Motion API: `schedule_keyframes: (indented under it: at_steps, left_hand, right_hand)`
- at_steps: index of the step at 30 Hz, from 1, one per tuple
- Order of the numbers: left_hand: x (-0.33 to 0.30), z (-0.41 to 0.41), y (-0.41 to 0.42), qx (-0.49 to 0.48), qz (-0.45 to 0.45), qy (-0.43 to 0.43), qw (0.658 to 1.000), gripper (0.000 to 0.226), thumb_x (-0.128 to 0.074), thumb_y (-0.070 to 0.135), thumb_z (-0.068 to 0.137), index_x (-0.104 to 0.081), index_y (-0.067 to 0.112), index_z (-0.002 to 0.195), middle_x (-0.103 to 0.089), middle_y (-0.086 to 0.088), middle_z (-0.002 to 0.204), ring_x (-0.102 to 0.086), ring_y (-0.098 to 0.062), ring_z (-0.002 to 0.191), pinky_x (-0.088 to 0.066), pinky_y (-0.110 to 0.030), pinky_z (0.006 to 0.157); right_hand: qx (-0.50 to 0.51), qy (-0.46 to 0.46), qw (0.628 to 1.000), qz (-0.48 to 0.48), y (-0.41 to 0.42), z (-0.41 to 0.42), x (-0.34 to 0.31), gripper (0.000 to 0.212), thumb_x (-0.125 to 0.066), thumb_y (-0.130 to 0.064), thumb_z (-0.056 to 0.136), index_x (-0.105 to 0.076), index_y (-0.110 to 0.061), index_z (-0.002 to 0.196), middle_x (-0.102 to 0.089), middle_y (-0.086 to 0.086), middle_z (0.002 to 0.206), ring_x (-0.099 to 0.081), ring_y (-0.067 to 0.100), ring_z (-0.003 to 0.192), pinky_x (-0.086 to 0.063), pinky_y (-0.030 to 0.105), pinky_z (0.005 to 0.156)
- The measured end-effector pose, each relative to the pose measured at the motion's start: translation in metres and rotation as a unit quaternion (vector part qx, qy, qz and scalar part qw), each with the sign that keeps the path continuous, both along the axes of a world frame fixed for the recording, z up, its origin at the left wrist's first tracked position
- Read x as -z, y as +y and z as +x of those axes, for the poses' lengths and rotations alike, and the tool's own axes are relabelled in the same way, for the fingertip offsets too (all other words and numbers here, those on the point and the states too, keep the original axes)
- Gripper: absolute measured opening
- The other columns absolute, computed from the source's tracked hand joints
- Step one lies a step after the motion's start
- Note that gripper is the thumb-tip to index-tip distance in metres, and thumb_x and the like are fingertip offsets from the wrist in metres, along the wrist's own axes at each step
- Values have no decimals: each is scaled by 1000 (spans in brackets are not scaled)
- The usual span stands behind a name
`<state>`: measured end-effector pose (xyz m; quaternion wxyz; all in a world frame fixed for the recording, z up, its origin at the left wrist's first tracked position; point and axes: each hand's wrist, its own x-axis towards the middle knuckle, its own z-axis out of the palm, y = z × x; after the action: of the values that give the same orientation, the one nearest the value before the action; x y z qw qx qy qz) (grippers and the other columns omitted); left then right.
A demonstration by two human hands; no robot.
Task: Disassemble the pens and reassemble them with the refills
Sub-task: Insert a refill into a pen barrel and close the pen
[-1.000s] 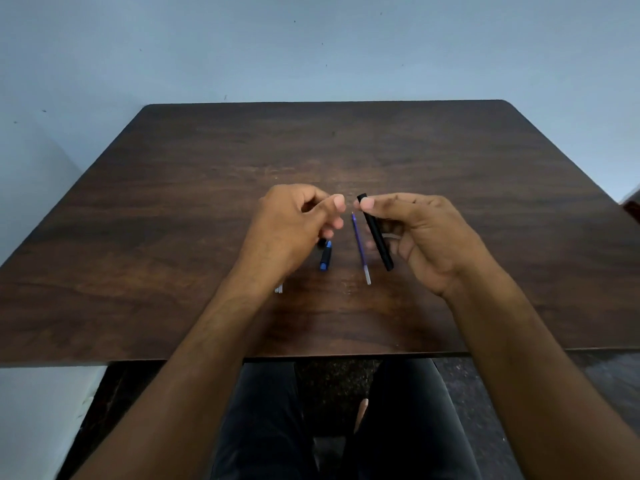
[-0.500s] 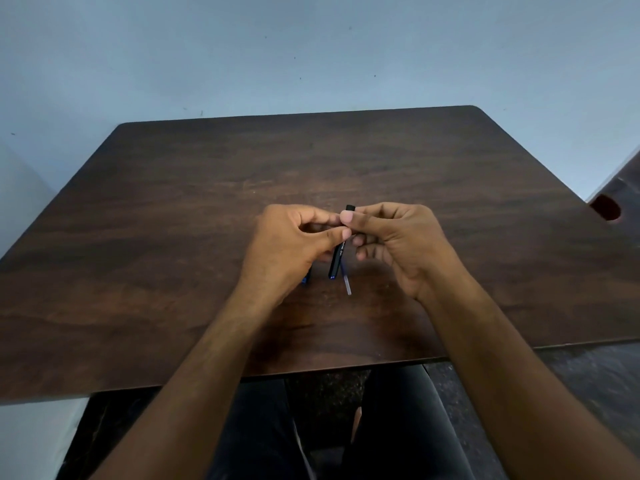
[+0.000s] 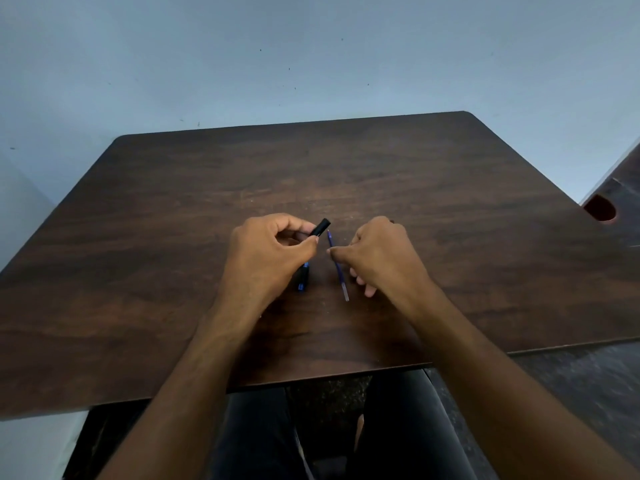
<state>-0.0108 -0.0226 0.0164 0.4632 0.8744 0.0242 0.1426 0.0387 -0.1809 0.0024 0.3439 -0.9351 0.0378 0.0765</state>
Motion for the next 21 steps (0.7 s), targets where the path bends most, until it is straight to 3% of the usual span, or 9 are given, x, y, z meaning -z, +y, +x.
schedule_keyframes:
  at_steps: [3, 8, 15, 21]
  left_hand:
    - [2, 0, 2, 1, 0, 2, 1000, 21, -77, 18, 81, -74, 37, 88, -74, 17, 77, -68, 7, 71, -53, -12, 66]
    - [4, 1, 3, 1, 18, 6, 1000, 18, -78, 20, 82, -77, 32, 94, -72, 19, 76, -65, 11, 72, -48, -4, 62]
    - [7, 1, 3, -2, 23, 10, 1000, 15, -80, 23, 82, -77, 33, 93, -71, 21, 73, -65, 14, 71, -44, -1, 56]
    - [6, 2, 3, -2, 17, 14, 1000, 15, -80, 22, 82, -78, 31, 93, -72, 20, 74, -65, 13, 70, -44, -1, 56]
  right_hand:
    - [-7, -14, 997, -73, 10, 6, 2, 43, -80, -46, 77, -59, -13, 59, -61, 0, 48, -56, 13, 33, -44, 19, 33]
    - [-19, 20, 994, -108, 15, 12, -1, 36, -80, -31, 81, -52, -13, 67, -63, 6, 69, -64, 19, 56, -56, 29, 50]
    - [-51, 72, 990, -106, 11, 10, -18, 31, -80, -29, 81, -58, -10, 74, -67, 9, 78, -63, 20, 60, -58, 33, 57]
    - [-72, 62, 983, -157, 18, 8, -22, 39, -79, -30, 82, -46, -14, 70, -56, 5, 75, -57, 19, 63, -41, 29, 46]
